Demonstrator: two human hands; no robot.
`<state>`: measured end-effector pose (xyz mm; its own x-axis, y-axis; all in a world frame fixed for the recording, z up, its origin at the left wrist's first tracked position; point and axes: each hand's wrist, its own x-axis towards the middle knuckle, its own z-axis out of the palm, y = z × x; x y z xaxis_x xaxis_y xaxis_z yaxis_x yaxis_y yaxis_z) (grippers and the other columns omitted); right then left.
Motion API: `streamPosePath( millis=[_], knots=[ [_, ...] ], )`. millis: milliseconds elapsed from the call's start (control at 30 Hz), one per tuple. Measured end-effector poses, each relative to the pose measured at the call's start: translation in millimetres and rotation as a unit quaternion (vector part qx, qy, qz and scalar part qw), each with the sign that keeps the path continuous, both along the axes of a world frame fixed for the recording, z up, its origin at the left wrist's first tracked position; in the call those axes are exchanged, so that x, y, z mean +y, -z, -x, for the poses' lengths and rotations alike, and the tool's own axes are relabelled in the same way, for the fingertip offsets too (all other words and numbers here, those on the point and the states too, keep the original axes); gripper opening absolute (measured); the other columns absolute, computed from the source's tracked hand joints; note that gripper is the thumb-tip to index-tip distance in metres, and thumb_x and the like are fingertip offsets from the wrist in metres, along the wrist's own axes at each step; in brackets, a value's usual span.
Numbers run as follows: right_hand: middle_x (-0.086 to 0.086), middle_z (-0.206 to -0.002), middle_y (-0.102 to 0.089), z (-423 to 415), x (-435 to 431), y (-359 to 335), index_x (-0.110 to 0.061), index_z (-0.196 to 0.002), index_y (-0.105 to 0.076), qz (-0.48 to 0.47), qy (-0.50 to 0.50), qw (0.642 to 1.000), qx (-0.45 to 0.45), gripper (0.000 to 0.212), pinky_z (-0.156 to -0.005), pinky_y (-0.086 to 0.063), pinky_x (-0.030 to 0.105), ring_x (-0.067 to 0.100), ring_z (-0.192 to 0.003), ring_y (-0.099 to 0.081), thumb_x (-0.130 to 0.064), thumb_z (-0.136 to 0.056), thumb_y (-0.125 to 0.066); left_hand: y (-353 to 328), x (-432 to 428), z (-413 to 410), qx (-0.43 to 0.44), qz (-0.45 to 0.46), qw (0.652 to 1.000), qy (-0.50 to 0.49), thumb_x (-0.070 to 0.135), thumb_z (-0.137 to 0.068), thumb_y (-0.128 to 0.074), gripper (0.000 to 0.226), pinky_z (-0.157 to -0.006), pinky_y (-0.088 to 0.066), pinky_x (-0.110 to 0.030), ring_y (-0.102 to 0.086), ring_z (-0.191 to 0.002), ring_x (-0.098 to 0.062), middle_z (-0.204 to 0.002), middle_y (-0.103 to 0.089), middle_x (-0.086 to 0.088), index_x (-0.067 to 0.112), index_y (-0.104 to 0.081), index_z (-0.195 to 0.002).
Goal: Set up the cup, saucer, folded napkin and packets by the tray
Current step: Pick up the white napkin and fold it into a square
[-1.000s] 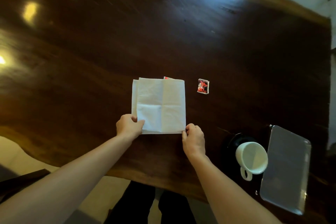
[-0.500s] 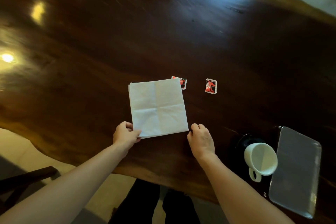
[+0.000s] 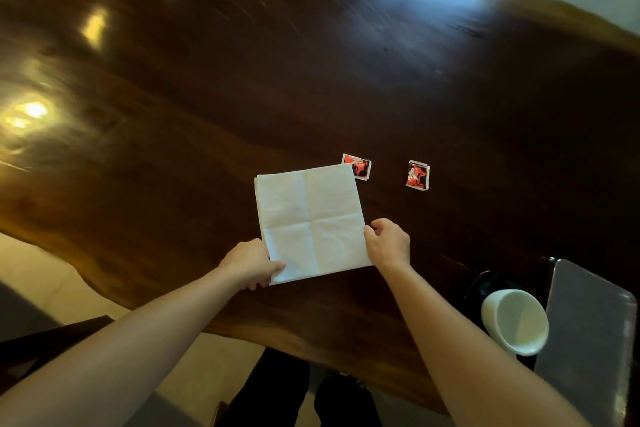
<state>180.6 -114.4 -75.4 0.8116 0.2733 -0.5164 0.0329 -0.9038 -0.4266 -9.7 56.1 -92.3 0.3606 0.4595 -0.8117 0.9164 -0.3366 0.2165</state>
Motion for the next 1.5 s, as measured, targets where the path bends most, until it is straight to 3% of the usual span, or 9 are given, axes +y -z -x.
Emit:
streamPosePath(
  millis=[233,500,600,800,900,1000,1200,1367,1500],
  knots=[
    [0.005,-0.114,-0.067,-23,37,-4,-0.011,-0.134,-0.057,-0.026,-0.043,0.999,0.012,0.040,-0.083,-0.047,0.032,0.017,-0.098,-0.059,-0.029,-0.098,-0.059,1,23,-16,-0.152,-0.186,0.965,-0.109,0.045,-0.082,-0.075,0.032,-0.059,-0.053,-0.033,-0.061,-0.072,-0.014,-0.078,-0.059,0.009,0.025,-0.050,-0.085],
    [0.003,-0.082,-0.068,-46,77,8,-0.010,-0.094,-0.074,-0.052,-0.022,0.998,0.015,0.030,-0.061,-0.050,0.031,0.014,-0.072,-0.062,-0.029,-0.100,-0.052,2,69,-45,-0.201,-0.178,0.933,-0.240,0.039,-0.081,-0.075,0.022,-0.051,-0.037,-0.024,-0.053,-0.063,-0.002,-0.067,-0.059,0.014,0.026,-0.058,-0.080],
    [0.004,-0.093,-0.072,-54,75,11,-0.014,-0.099,-0.078,-0.077,0.046,0.994,0.069,0.018,-0.079,-0.061,0.040,0.020,-0.085,-0.069,-0.026,-0.091,-0.067,3,71,-47,-0.200,-0.174,0.943,-0.203,0.034,-0.085,-0.070,0.015,-0.058,-0.040,-0.027,-0.057,-0.067,-0.012,-0.068,-0.059,0.014,0.025,-0.061,-0.078],
    [-0.001,-0.092,-0.072,-57,72,10,-0.021,-0.093,-0.071,-0.060,0.051,0.993,0.085,0.014,-0.081,-0.062,0.043,0.015,-0.086,-0.068,-0.018,-0.081,-0.076,5,69,-39,-0.247,-0.186,0.936,-0.172,0.017,-0.088,-0.065,0.008,-0.067,-0.044,-0.033,-0.058,-0.085,-0.023,-0.097,-0.059,-0.002,0.016,-0.057,-0.090],
    [-0.001,-0.096,-0.073,-61,86,3,-0.022,-0.107,-0.066,-0.107,0.033,0.989,0.101,0.034,-0.084,-0.060,0.041,0.016,-0.090,-0.070,-0.021,-0.076,-0.079,1,75,-42,-0.248,-0.174,0.941,-0.151,0.023,-0.086,-0.069,0.042,-0.073,-0.045,-0.031,-0.053,-0.090,-0.016,-0.120,-0.048,-0.004,0.017,-0.053,-0.124],
    [0.002,-0.093,-0.074,-64,98,-3,-0.019,-0.096,-0.074,-0.098,-0.032,0.991,0.089,0.019,-0.077,-0.060,0.035,0.019,-0.089,-0.071,-0.027,-0.079,-0.072,-4,82,-48,-0.210,-0.139,0.966,-0.056,0.028,-0.080,-0.076,0.069,-0.083,-0.049,-0.035,-0.053,-0.104,-0.023,-0.129,-0.037,-0.004,0.021,-0.045,-0.142],
    [0.004,-0.092,-0.068,-71,94,-20,-0.022,-0.088,-0.072,-0.107,-0.089,0.982,0.124,0.012,-0.067,-0.052,0.027,0.017,-0.084,-0.065,-0.012,-0.082,-0.076,-20,86,-63,-0.185,-0.164,0.968,0.051,0.013,-0.076,-0.068,0.031,-0.079,-0.048,-0.038,-0.039,-0.114,-0.028,-0.118,-0.044,-0.003,0.021,-0.053,-0.102],
    [-0.001,-0.088,-0.067,-78,78,-42,-0.028,-0.076,-0.066,-0.064,-0.194,0.978,0.044,0.021,-0.052,-0.042,0.019,0.011,-0.074,-0.061,-0.010,-0.086,-0.070,-40,77,-73,-0.226,-0.169,0.955,0.089,0.007,-0.082,-0.071,0.035,-0.079,-0.054,-0.040,-0.056,-0.100,-0.025,-0.095,-0.063,-0.001,0.020,-0.065,-0.113],
    [-0.004,-0.082,-0.064,-81,59,-64,-0.029,-0.073,-0.064,-0.042,-0.225,0.973,-0.021,0.027,-0.052,-0.044,0.022,0.013,-0.072,-0.061,-0.004,-0.084,-0.066,-64,71,-79,-0.295,-0.228,0.917,0.143,0.011,-0.080,-0.075,0.015,-0.069,-0.053,-0.034,-0.053,-0.089,-0.019,-0.089,-0.061,0.000,0.018,-0.074,-0.094]
  ],
)
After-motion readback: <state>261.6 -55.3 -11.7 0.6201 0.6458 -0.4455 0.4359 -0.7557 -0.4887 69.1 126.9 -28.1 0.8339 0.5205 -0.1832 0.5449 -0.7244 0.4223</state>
